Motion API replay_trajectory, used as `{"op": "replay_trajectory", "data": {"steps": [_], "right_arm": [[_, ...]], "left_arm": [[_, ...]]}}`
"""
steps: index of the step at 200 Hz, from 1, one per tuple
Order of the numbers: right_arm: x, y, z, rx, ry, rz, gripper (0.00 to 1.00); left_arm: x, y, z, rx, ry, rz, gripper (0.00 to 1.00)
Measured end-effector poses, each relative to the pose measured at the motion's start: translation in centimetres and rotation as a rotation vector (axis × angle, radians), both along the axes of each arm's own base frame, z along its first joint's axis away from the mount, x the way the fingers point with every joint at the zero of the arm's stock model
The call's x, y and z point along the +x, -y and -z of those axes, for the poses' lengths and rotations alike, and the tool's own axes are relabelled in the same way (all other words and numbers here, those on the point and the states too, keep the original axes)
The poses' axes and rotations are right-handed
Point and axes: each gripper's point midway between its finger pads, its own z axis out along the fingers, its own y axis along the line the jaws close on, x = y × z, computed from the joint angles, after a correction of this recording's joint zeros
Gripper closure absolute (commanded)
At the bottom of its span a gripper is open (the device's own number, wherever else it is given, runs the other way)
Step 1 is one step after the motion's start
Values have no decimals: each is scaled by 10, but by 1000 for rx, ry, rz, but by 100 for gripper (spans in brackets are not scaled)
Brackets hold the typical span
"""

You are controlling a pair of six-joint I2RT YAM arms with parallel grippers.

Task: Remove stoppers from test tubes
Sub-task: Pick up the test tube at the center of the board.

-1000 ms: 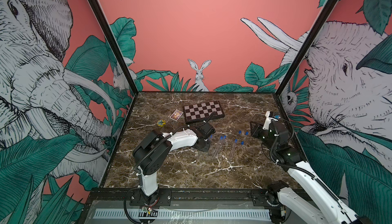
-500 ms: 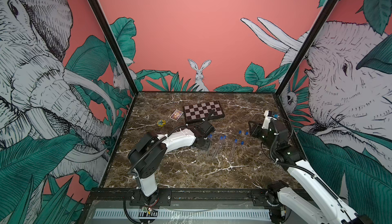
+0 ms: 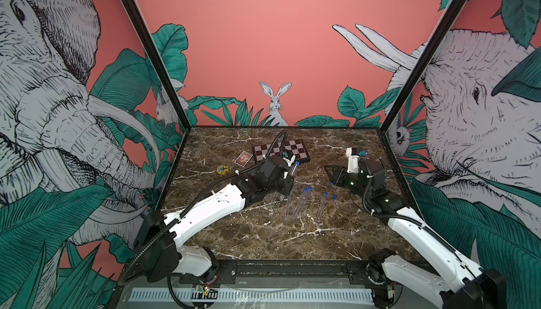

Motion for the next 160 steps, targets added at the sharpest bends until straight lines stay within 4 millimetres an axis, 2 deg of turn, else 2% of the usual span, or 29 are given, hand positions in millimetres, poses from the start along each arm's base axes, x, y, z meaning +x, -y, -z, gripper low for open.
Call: {"op": "replay_trajectory", "data": {"steps": [21,54,111,160], "right_arm": [[-2,-23,-6,31,6,-75,54],[-2,-45,-11,65,9,-140,51],[-2,-72,-21,105,17,-216,50],[1,-85,-9,111,-21,-237,57]], "left_arm": [[1,4,-5,-20,14,16,91],[0,12,-10,-50,25,38,92],[-3,23,-9,-62,18,68,93],[-5,27,-8,-67,15,81,93]]}}
